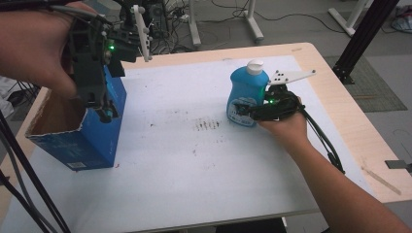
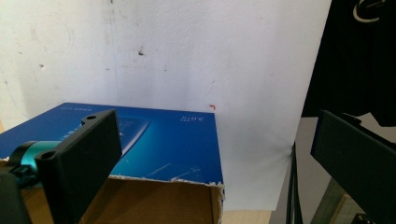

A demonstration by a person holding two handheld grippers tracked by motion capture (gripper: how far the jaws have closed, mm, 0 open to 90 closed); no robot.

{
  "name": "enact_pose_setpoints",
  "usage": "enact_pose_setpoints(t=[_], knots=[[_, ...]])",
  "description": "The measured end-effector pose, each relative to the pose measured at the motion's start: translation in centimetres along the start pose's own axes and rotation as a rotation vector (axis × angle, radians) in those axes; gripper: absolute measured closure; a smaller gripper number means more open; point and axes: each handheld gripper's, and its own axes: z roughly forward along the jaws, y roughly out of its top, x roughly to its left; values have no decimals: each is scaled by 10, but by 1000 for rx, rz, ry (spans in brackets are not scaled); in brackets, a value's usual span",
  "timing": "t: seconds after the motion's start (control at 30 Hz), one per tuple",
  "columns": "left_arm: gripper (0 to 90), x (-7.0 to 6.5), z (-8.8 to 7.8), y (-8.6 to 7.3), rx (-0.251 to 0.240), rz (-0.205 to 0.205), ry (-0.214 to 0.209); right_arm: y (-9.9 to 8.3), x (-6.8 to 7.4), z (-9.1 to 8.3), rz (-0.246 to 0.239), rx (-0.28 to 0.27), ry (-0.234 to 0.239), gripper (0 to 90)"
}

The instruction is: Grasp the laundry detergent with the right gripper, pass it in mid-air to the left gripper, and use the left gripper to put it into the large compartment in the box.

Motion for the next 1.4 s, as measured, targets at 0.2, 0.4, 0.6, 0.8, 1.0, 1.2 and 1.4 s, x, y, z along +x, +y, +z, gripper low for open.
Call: enact_pose_setpoints(t=[0.2, 0.4, 0.6, 0.8, 1.0, 1.2, 1.4], knots=[[17, 1, 2, 1, 2, -1, -3, 0, 0, 0, -34, -5, -1, 424], [17, 0, 2, 2, -1, -2, -4, 0, 3, 0, -61, -7, -18, 443], [17, 1, 2, 3, -2, 3, -4, 5, 10, -4, -88, -19, -2, 449], [18, 0, 0, 6, -10, 4, -3, 10, 14, -12, -113, -21, 16, 449], [17, -2, -2, 12, -26, 13, -5, 19, 22, -25, -144, -7, 47, 448], [17, -3, -4, 20, -45, 24, -5, 37, 39, -36, -199, 1, 113, 447], [17, -5, -4, 25, -57, 27, -8, 51, 56, -34, -248, 21, 187, 447]])
